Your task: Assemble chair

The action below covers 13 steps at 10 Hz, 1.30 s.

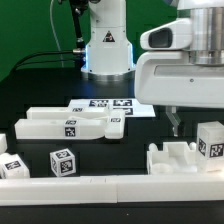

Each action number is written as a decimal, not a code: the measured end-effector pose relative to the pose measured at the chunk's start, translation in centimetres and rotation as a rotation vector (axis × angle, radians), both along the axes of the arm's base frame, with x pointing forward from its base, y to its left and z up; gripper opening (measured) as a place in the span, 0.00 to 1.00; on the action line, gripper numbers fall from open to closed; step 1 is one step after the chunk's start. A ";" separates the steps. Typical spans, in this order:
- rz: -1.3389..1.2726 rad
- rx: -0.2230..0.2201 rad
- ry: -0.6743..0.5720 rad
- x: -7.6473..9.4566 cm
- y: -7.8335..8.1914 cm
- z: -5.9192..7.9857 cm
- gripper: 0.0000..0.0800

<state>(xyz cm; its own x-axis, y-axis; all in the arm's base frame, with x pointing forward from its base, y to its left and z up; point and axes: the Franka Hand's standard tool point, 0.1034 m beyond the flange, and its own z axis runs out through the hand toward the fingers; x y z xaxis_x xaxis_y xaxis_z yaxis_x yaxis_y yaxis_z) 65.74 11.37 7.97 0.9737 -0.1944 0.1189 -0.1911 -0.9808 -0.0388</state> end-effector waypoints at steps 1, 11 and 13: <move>-0.022 0.002 0.001 0.0 -0.1 -0.1 0.81; -1.193 0.167 0.051 -0.3 -0.7 -0.4 0.35; -1.482 0.219 0.093 -0.4 -0.5 -0.4 0.36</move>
Offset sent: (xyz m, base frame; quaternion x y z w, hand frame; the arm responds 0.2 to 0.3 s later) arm 0.0000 0.0000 0.0000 0.0000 0.0000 0.0650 0.9979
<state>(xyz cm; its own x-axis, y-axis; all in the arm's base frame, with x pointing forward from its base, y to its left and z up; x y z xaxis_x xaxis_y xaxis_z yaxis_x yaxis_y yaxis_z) 65.39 10.83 7.57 -0.1146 -0.9891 -0.0923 -0.9886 0.1227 -0.0874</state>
